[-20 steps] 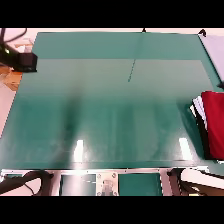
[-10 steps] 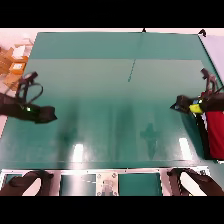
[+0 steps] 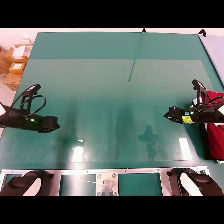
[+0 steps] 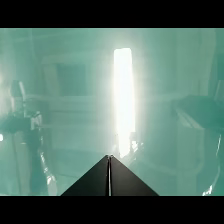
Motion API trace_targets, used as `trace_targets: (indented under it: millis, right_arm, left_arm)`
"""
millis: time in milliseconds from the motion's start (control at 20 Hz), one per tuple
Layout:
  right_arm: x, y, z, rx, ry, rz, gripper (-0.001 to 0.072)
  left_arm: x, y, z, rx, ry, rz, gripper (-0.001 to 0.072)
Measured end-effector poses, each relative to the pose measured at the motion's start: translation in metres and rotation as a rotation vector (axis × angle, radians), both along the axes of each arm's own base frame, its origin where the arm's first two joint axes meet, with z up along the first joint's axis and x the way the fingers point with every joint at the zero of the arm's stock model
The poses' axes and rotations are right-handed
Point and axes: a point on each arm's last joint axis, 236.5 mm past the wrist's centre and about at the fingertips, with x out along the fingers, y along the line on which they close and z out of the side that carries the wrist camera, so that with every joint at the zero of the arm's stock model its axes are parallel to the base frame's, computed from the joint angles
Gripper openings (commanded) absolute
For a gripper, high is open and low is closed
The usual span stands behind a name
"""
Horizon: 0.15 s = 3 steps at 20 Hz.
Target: Fold the shirts.
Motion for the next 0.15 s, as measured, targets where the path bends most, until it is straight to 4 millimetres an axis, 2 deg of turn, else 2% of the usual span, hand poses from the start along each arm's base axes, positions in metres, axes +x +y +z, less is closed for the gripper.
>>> trace_targets:
  millis: [150]
  right_arm:
    - [-0.0005,0.0006,-0.0004,0.001,-0.001,0.001,0.0014]
  left_arm:
    - [-0.0008,-0.0003,-0.0003,-0.002,0.003,0.002,0.0025]
